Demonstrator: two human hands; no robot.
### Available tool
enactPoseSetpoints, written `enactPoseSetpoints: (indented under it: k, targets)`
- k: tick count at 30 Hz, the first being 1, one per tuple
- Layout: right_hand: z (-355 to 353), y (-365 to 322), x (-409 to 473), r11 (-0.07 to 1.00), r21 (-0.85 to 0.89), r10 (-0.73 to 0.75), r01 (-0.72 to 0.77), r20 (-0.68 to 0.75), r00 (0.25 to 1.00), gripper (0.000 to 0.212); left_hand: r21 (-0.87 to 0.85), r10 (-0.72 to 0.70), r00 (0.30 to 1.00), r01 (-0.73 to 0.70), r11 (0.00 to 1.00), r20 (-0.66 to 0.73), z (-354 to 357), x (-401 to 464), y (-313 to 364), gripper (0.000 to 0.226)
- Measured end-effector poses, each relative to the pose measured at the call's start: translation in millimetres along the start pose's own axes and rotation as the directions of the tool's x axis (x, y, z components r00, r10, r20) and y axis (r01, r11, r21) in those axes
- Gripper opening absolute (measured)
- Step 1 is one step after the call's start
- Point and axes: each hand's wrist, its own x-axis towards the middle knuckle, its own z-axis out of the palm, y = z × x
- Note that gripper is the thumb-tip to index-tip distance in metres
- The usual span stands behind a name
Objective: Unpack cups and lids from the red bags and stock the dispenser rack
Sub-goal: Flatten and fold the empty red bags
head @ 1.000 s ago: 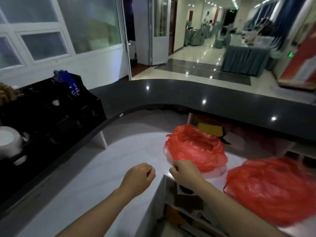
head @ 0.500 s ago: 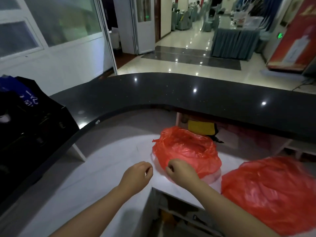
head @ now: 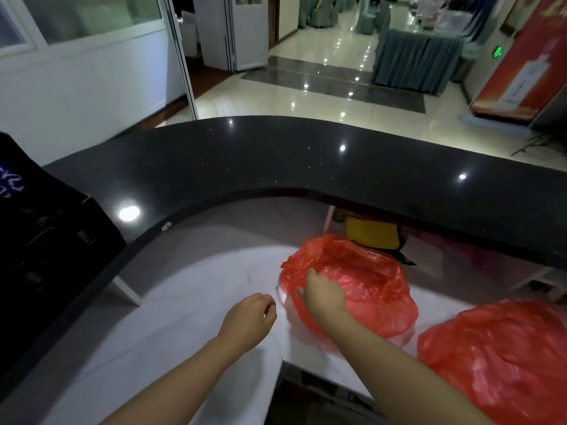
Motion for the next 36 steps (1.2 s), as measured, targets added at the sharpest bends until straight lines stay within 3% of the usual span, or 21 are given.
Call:
enactPoseSetpoints:
  k: [3,6,8,12,15,18,20,23,28,32,36]
  targets:
    - [6,8,2,0.997,0.074,-0.024,0.027,-0.045,0.999,0.009,-0.023,-0.044,0.998,0.045,0.999,0.036,9,4,-4,0.024]
    - [4,22,-7,0.97,0.213,-0.088,0.119,-0.148,0.985,0.008,-0.096,-0.112,0.991,0.119,0.988,0.067,18,8,-4,0.022]
    - [2,35,-20,0.943,0.27,-0.136,0.196,-0.226,0.965,0.014,-0.231,-0.209,0.976,0.218,0.948,0.063,26,13,-4,0.02]
    - [0,67,-40,0.909,0.315,-0.167,0.271,-0.32,0.933,0.016,-0.438,-0.45,0.888,0.443,0.782,0.095,36,27,-4,0.035]
    - [-4,86,-48,0.909,0.32,-0.16,0.269,-0.328,0.931,0.014,-0.529,-0.561,0.793,0.59,0.61,0.237,46,41,-4,0.046]
    - [-6,100,-56,0.901,0.341,-0.151,0.269,-0.336,0.93,0.018,-0.677,-0.553,0.709,0.665,0.316,0.438,59,47,3,0.031]
    - [-8,108,-59,0.892,0.364,-0.145,0.269,-0.334,0.931,0.019,-0.671,-0.496,0.683,0.701,0.241,0.536,66,47,6,0.032]
    - [-7,119,-64,0.896,0.37,-0.139,0.244,-0.289,0.947,0.017,-0.653,-0.471,0.659,0.729,0.206,0.586,80,46,12,0.029]
    - [-4,130,-66,0.899,0.382,-0.131,0.216,-0.236,0.963,0.021,-0.709,-0.543,0.671,0.681,0.184,0.504,87,49,21,0.012]
    - [1,130,-61,0.876,0.464,-0.068,0.132,-0.152,0.986,0.027,-0.774,-0.621,0.721,0.569,0.277,0.307,66,47,10,0.009]
    - [7,116,-49,0.825,0.55,-0.078,0.131,-0.117,0.99,0.02,-0.827,-0.687,0.725,0.418,0.375,0.055,33,30,-12,0.013]
